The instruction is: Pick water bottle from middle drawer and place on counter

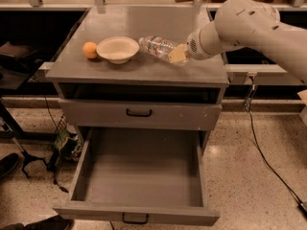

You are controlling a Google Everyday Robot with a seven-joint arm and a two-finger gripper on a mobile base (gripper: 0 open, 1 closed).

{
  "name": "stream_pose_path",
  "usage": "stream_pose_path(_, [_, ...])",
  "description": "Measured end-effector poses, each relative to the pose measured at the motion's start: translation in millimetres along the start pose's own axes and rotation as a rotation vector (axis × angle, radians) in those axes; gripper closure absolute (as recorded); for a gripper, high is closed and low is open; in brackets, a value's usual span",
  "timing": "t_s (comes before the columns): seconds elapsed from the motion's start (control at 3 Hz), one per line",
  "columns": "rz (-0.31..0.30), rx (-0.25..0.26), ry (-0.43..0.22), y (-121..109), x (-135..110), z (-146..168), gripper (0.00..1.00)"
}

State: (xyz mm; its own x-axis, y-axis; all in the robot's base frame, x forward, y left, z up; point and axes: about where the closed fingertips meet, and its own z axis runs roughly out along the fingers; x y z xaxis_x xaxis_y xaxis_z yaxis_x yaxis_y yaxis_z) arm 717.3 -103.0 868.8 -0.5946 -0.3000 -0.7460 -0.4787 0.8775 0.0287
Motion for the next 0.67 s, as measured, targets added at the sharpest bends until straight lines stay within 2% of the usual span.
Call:
stream_pose_path(0.33, [0.004,0.004,0.014,1.3,1.0,2.9,0.11])
stream_pose_path(0.67, [-0.005,-0.003,0.024,0.9,3.4,3.9,0.00])
